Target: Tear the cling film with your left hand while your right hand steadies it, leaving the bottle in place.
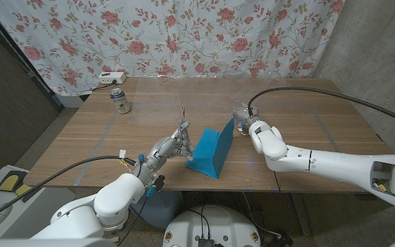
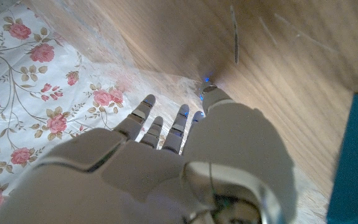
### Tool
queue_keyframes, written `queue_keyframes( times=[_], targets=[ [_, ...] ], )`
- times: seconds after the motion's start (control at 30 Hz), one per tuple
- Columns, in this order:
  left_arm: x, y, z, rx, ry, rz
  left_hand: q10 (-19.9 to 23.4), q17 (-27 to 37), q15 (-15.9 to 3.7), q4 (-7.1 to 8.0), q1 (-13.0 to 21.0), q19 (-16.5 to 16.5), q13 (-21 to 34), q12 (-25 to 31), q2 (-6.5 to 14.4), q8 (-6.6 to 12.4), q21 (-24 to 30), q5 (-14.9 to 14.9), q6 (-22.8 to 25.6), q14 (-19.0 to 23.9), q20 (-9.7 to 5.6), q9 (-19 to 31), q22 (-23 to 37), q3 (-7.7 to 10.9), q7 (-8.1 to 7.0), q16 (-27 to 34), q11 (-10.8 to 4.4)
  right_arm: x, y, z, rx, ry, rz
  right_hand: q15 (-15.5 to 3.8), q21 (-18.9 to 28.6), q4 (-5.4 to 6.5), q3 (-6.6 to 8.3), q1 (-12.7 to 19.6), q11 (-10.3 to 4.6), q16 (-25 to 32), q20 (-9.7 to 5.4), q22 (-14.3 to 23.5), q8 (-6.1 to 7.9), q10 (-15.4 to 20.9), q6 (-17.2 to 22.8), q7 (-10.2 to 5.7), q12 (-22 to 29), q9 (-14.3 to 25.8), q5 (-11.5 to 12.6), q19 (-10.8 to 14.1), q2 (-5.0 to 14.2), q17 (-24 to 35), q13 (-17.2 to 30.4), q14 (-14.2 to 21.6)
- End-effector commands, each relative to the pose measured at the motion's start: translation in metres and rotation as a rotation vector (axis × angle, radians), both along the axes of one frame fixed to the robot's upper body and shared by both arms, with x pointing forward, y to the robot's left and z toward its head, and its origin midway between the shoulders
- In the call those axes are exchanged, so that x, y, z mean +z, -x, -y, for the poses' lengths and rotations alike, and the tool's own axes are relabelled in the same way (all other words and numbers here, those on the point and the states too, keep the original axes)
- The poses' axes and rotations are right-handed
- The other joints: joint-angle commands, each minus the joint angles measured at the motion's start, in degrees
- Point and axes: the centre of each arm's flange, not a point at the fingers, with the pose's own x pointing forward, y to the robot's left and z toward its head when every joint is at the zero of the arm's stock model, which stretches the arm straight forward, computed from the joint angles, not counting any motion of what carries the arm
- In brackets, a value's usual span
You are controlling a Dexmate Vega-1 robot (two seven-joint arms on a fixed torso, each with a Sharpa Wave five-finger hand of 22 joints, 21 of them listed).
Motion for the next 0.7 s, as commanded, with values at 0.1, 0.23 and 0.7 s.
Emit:
queue_keyframes(
  times=[0.1,0.23,0.7],
  targets=[
    [0.0004,-0.0021,0.0017,-0.01,-0.002,-0.002,2.61,0.12,-0.12,8.22,0.39,0.49,0.26,0.51,-0.46,-0.14,-0.13,0.3,1.84,0.65,-0.26,0.14,0.17,-18.08,5.28,0.46,-2.26,-0.0103,-0.0019,0.0033,0.014,-0.039,-0.005,-5.18,1.21,-0.51,0.19,-2.02,-1.32,1.9,0.07,0.35,1.24,8.81,4.42,-0.61,2.78,0.05,-0.4,2.8,-0.33,0.01,0.61,5.39],
    [0.0007,-0.0024,0.0018,-0.009,-0.005,-0.001,2.66,0.21,-0.06,8.24,0.41,0.52,0.2,0.47,-0.45,-0.13,-0.15,0.3,1.88,0.6,-0.22,0.22,0.18,-18.08,5.18,0.51,-2.3,-0.0126,-0.0022,0.0045,0.022,-0.063,0.013,-6.77,1.99,-0.57,0.01,-2.93,-2.46,3.16,0.11,0.38,1.31,13.54,6.52,-0.69,4.62,0.1,-0.76,5.21,0.3,-0.07,1.32,8.91],
    [0.0002,-0.0028,0.0016,-0.012,0.001,-0.002,2.79,0.16,0.01,8.32,0.48,0.59,0.18,0.4,-0.38,-0.28,-0.25,0.31,1.96,0.59,-0.25,0.27,0.2,-18.07,5.06,0.53,-2.31,-0.0177,-0.0018,0.0046,0.057,-0.122,0.069,-10.79,4.37,-1.62,-0.35,-1.48,-2.99,8.94,0.76,0.7,0.16,25.31,14.83,-1.47,17.85,0.71,-0.72,12.04,3.7,3.26,9.88,22.09]
  ],
)
